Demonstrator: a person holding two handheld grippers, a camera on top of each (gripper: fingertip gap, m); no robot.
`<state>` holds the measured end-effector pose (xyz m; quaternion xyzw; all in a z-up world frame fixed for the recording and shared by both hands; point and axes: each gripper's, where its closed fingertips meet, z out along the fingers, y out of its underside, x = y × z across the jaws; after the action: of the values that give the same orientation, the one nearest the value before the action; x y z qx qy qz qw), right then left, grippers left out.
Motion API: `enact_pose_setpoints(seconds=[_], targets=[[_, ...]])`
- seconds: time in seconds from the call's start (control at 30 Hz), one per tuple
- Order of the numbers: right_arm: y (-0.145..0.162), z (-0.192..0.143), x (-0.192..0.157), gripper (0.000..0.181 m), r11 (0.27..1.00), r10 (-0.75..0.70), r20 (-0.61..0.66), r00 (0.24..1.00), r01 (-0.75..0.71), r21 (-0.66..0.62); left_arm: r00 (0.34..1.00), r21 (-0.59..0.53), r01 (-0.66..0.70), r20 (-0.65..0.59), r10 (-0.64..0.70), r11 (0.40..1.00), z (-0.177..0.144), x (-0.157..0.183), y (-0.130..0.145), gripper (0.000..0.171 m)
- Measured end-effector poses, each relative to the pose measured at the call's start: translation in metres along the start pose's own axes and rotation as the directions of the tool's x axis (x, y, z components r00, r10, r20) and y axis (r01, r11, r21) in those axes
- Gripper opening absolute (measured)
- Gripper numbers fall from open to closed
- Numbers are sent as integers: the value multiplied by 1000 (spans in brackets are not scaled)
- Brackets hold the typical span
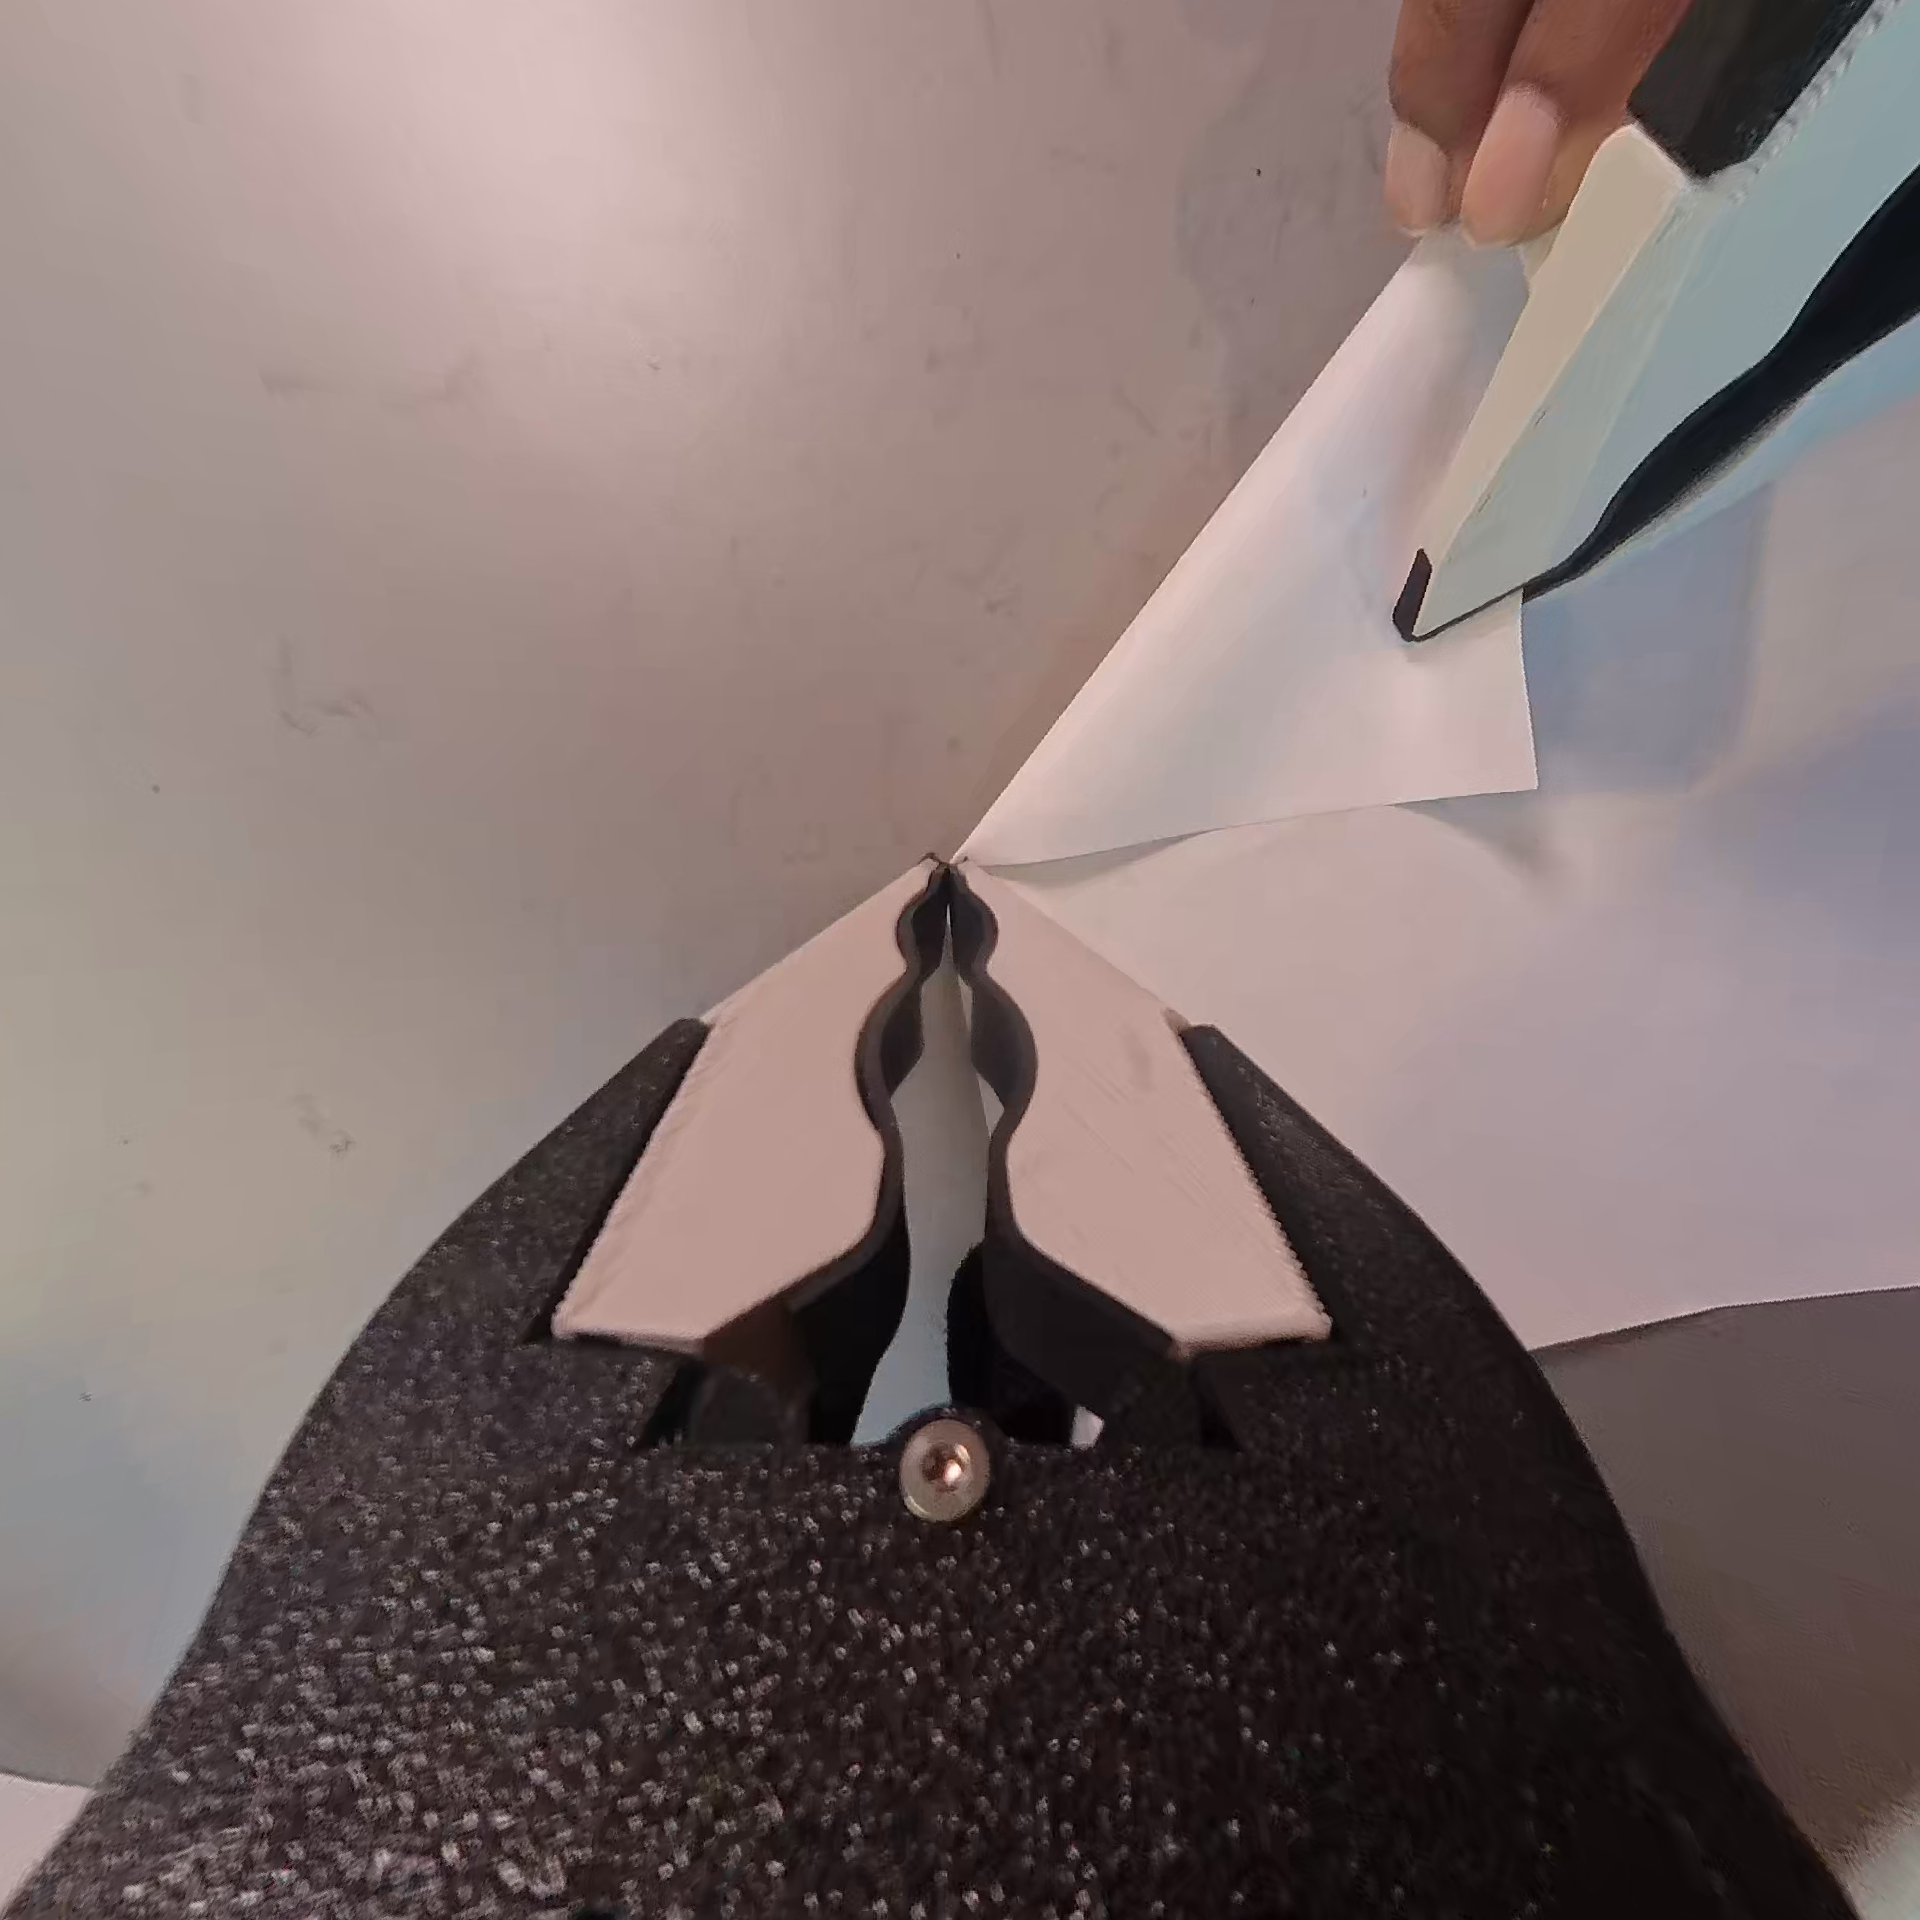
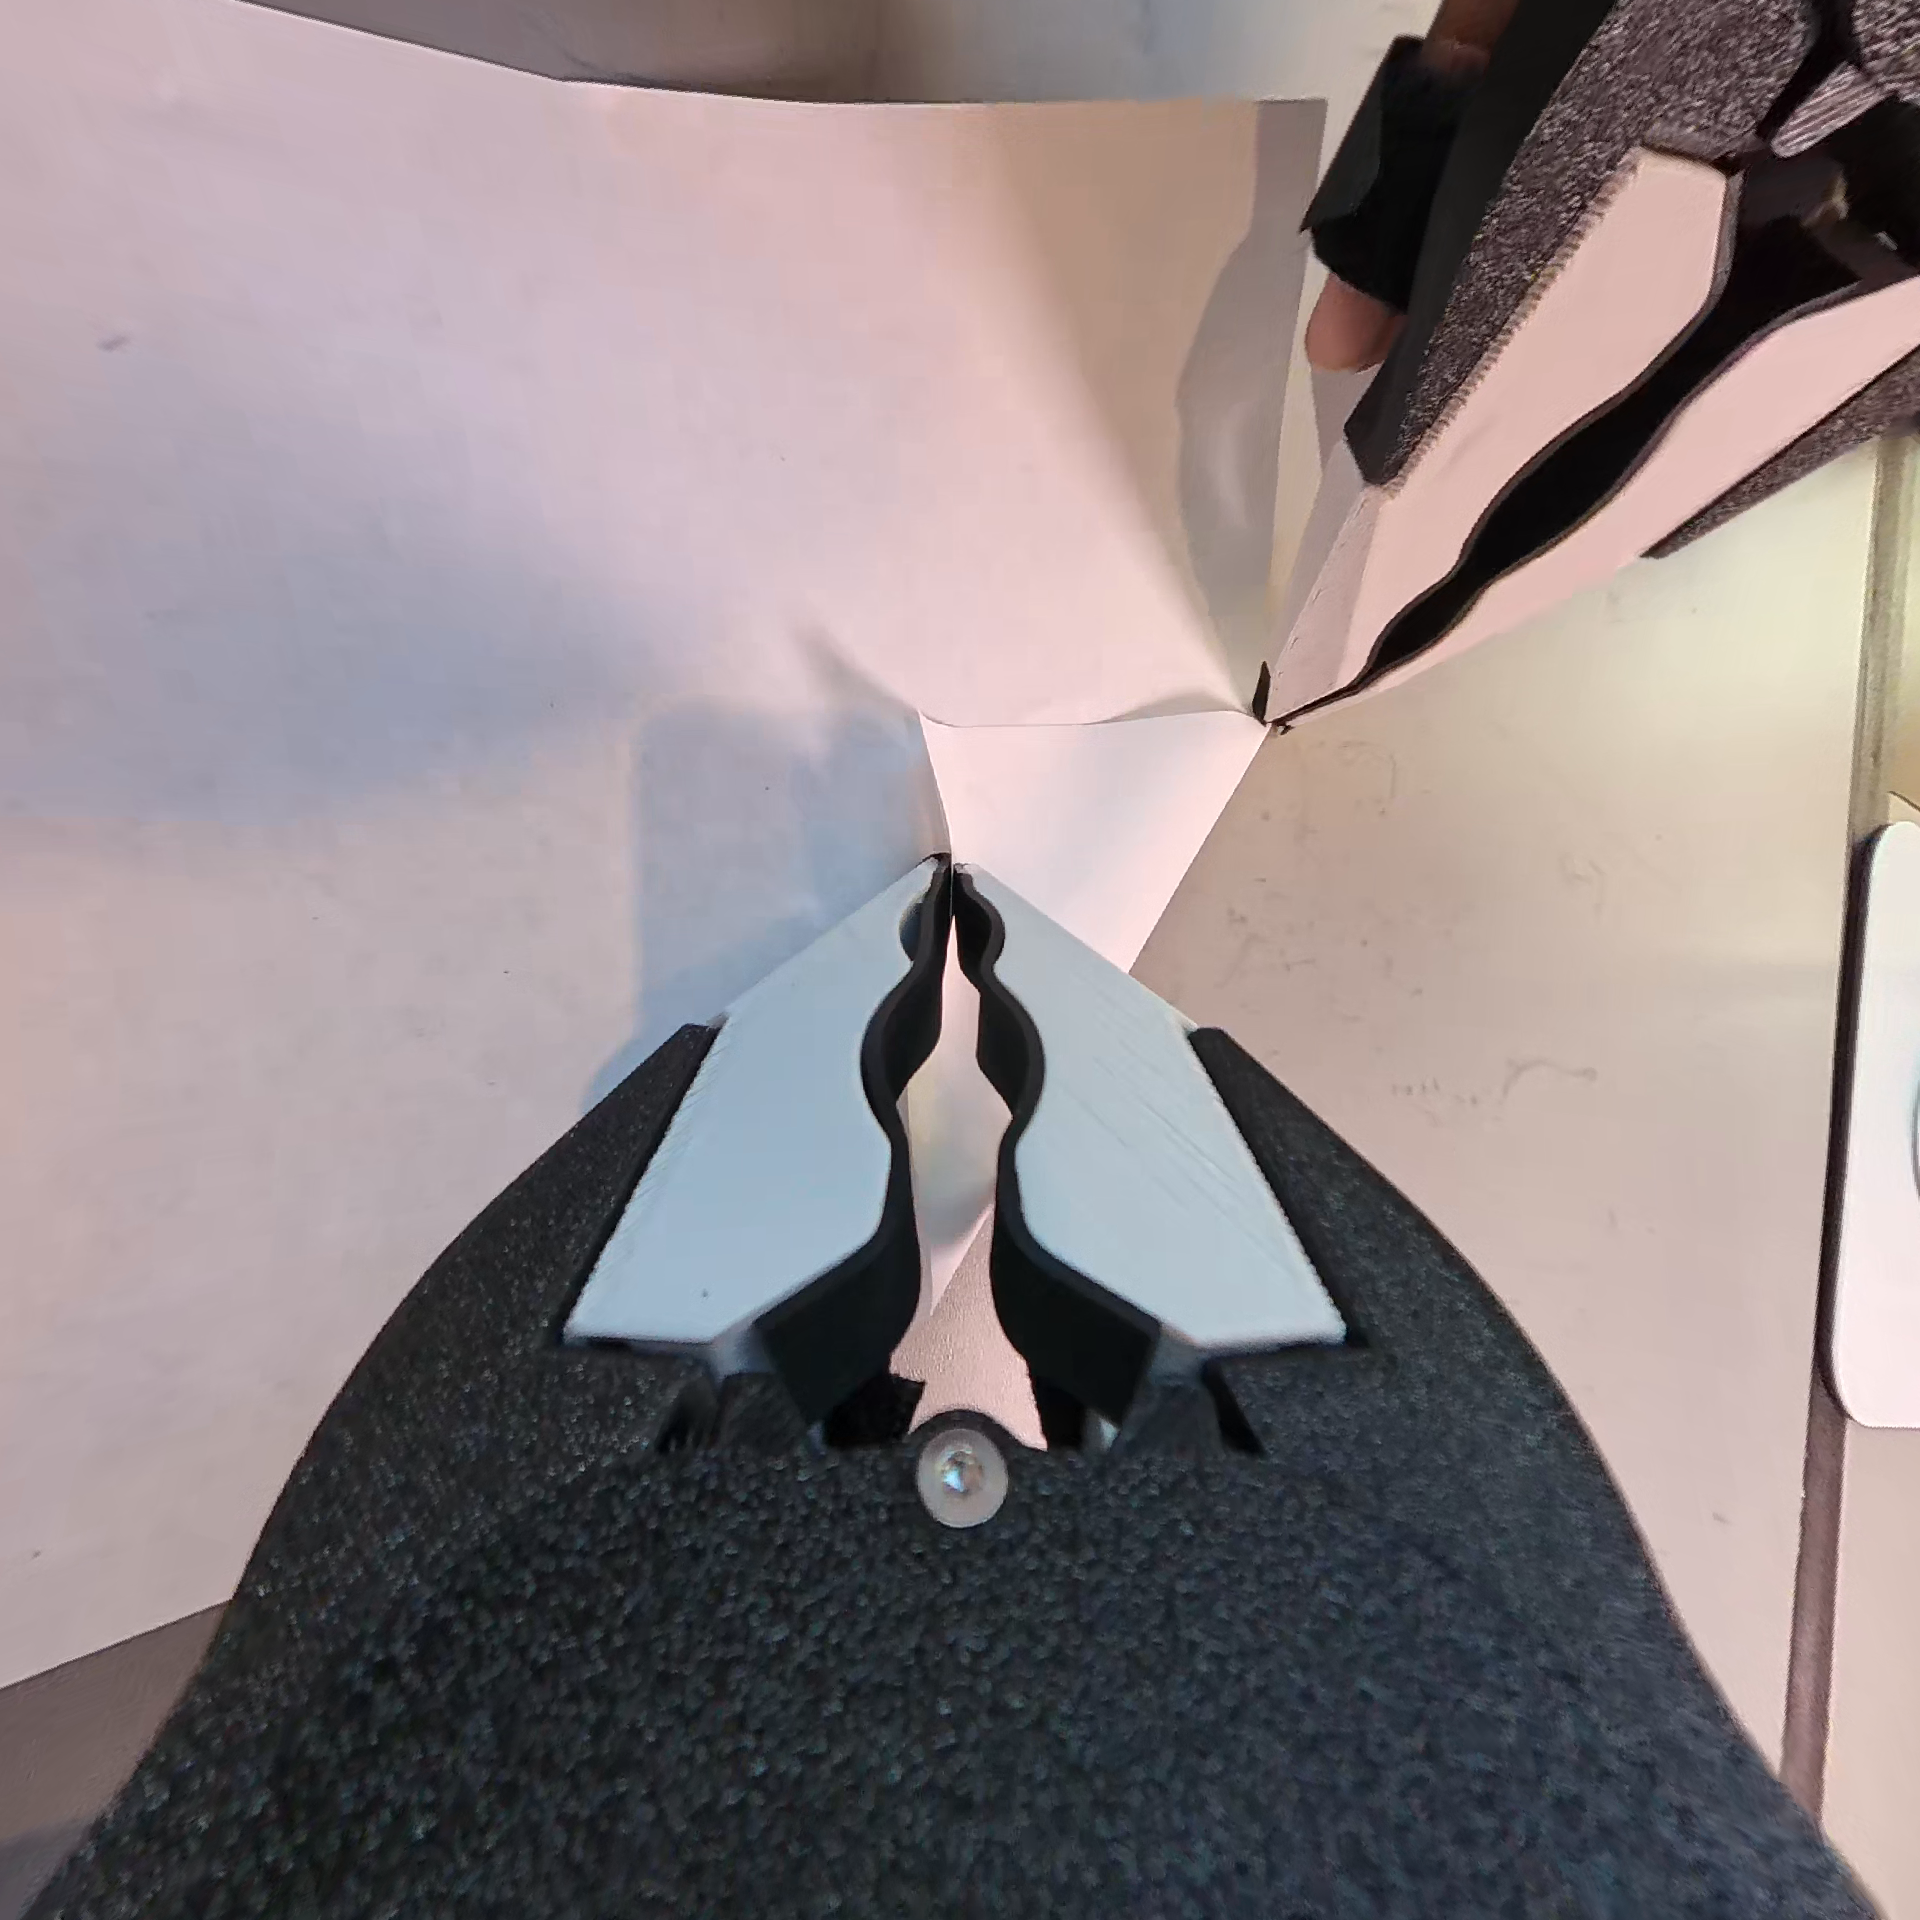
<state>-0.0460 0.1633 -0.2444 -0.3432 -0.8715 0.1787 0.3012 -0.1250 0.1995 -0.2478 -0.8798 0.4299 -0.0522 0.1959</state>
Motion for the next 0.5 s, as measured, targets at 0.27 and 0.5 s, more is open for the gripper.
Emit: enact_pose_setpoints(seconds=[0.27,0.5], targets=[[0,0,0,0,1000,11,2,1000,-11,2,984,-171,-179,-19,178,969,1,1,1,0],[0,0,1,0,999,40,-4,999,-40,25,911,-181,-406,-7,412,896,2,1,2,0]])
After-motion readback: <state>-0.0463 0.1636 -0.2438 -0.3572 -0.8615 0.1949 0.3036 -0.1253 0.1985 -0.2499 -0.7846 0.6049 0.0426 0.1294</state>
